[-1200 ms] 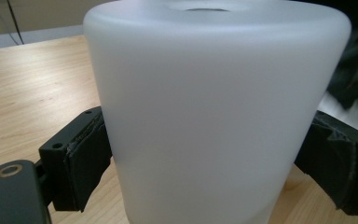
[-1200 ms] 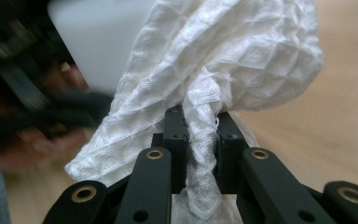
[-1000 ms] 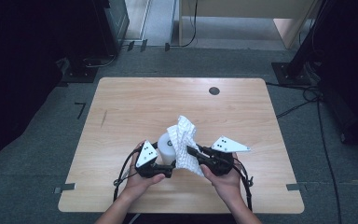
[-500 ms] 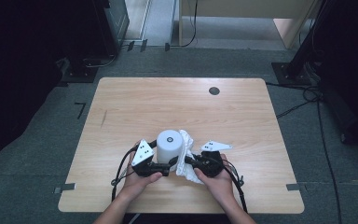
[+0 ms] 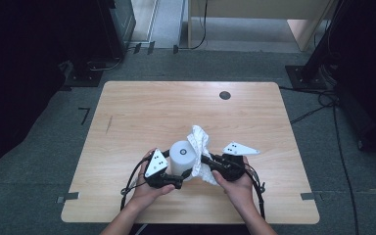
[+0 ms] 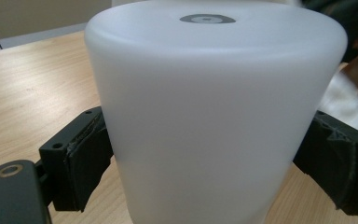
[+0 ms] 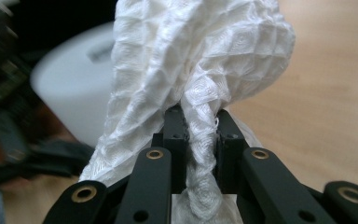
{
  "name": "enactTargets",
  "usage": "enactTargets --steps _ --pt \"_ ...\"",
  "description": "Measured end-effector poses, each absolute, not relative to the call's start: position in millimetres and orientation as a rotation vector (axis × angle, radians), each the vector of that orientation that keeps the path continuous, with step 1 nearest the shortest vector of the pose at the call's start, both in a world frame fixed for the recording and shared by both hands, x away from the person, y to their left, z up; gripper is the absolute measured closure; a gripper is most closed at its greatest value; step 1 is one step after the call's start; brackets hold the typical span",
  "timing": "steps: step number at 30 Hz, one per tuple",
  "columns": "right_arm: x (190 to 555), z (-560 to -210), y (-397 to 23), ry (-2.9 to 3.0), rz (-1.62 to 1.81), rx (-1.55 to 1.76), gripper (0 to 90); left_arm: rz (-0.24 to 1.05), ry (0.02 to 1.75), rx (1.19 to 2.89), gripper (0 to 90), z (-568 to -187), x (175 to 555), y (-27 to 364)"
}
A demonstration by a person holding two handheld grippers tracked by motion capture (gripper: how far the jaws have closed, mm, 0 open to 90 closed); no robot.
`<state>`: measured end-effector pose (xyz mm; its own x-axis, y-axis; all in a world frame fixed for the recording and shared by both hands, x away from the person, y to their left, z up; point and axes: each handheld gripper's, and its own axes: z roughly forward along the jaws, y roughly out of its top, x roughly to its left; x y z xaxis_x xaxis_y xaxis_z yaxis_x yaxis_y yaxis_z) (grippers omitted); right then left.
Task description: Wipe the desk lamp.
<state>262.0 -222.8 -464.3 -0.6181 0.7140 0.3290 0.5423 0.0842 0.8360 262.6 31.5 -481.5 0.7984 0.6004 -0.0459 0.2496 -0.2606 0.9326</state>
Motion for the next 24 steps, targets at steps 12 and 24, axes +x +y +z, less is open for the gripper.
enactTargets --steps 12,24 --pt "265 -476 -215 2.235 1.5 1.294 78.5 0.393 0.657 1.826 8.6 -479 264 39" --pt "266 -462 -240 2.115 1.507 1.31 78.6 0.422 0.643 1.88 8.6 -488 267 34"
